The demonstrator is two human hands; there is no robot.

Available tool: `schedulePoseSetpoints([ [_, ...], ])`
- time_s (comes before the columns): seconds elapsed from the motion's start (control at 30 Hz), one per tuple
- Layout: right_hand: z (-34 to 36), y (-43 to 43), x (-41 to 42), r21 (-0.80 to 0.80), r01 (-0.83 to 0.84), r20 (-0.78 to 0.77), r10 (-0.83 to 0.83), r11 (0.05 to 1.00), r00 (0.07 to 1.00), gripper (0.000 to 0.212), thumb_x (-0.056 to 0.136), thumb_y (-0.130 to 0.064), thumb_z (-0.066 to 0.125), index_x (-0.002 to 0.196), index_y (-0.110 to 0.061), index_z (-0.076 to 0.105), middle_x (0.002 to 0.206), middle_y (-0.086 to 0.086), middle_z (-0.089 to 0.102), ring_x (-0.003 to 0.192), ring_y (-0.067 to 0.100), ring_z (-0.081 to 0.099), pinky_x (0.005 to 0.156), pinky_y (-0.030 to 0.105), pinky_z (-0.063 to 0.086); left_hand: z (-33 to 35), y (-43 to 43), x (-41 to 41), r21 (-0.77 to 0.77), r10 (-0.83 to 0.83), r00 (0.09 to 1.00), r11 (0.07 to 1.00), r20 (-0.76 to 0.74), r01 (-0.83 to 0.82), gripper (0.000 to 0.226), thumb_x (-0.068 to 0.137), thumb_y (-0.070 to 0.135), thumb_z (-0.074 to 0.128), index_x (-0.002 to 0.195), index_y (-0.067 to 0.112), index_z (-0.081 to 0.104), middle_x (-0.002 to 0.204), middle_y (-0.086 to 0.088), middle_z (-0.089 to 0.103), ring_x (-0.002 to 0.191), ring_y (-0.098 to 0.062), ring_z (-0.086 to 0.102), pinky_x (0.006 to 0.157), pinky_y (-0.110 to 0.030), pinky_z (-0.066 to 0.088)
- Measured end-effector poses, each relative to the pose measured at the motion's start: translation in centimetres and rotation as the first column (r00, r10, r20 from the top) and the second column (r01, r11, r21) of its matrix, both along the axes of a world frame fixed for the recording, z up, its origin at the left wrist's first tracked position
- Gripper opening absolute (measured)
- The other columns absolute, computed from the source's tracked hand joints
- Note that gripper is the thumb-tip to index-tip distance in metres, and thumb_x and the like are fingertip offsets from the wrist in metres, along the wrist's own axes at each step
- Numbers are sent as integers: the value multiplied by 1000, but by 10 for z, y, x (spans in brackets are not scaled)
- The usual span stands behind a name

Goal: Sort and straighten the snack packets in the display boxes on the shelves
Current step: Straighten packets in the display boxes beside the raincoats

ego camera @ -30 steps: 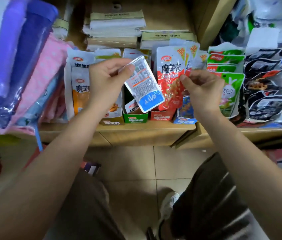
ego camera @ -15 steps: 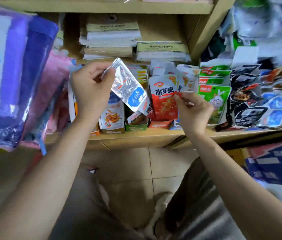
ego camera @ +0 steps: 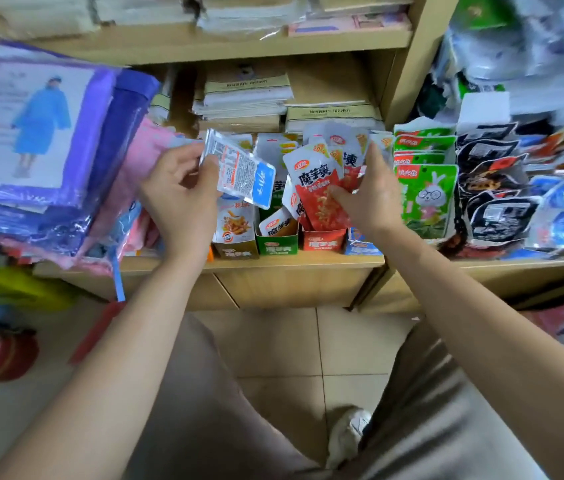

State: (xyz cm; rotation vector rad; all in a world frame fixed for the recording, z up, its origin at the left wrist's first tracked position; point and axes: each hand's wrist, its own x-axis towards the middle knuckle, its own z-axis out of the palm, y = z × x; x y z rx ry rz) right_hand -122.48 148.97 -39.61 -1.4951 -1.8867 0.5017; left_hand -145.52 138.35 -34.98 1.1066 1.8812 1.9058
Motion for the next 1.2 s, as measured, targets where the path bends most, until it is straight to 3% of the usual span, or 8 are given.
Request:
schedulePoseSetpoints([
  [0.07, 0, -5, 2, 131, -23, -72, 32, 991, 997, 109, 75, -15, 84, 158, -14, 12, 145, 11, 40, 130, 26, 41, 97, 26, 39, 3, -6, 2, -5, 2, 1000, 1000, -30, -2, 13, 85, 21, 72, 95, 30, 74, 91, 4, 78, 85, -19, 75, 72, -55, 60],
  [0.13, 3, -7, 4, 192, -92, -23, 98, 977, 995, 116, 74, -17, 85, 160, -17, 6, 157, 10, 29, 141, 28, 31, 108, 35, 38, 8, -10, 4, -7, 8, 999, 1000, -43, -8, 17, 85, 20, 71, 92, 35, 72, 91, 5, 78, 84, -19, 75, 73, -54, 60],
  [0.23, 0, -4, 3, 202, -203, 201, 163, 958, 966, 96, 77, -28, 84, 156, -23, 28, 146, 10, 44, 130, 34, 43, 103, 48, 46, 11, -14, 9, -10, 7, 999, 1000, -41, -7, 15, 86, 21, 71, 94, 34, 72, 94, 5, 78, 87, -17, 75, 75, -53, 61],
  [0.37, -15, -2, 2, 221, -351, 325, 270, 910, 906, 50, 82, -16, 78, 130, -14, 65, 122, 13, 61, 102, 40, 59, 69, 51, 56, 11, -15, 13, -7, 4, 999, 1000, -49, -4, 19, 87, 22, 71, 105, 16, 75, 98, 2, 78, 90, -16, 75, 76, -52, 61],
  [0.67, -6, 9, 21, 315, -414, 529, 204, 854, 824, 58, 82, -70, 54, 117, -26, 70, 119, 11, 57, 112, 41, 49, 90, 54, 41, -2, 8, 15, 12, -14, 1000, 1000, -15, 14, 17, 87, 17, 72, 103, 11, 74, 95, 0, 78, 88, -18, 76, 77, -54, 60],
  [0.9, -16, -10, 3, 1, -442, 644, 338, 897, 686, 81, 85, -83, 35, 154, -43, 24, 168, 6, 6, 151, 45, 2, 117, 64, 17, -4, 19, 8, 8, 19, 996, 1000, 84, -20, 14, 86, 17, 71, 100, 15, 73, 92, -2, 77, 87, -24, 74, 74, -58, 59],
  [1.03, -22, -18, -3, -57, -354, 655, 302, 934, 693, 75, 86, -81, 33, 151, -44, 29, 166, 5, 17, 151, 43, 4, 118, 64, 9, -2, 10, 11, 31, 59, 995, 998, 82, -61, 17, 87, 12, 69, 103, 5, 71, 94, -5, 75, 88, -17, 73, 80, -44, 60],
  [1.2, -16, -13, 2, 29, -371, 606, 279, 928, 745, 68, 82, -78, 42, 141, -44, 49, 157, 1, 37, 141, 43, 22, 112, 62, 17, -18, -7, 24, 102, 41, 979, 993, 198, -62, 16, 85, 17, 71, 99, 25, 66, 95, -1, 74, 90, -21, 72, 76, -61, 58],
])
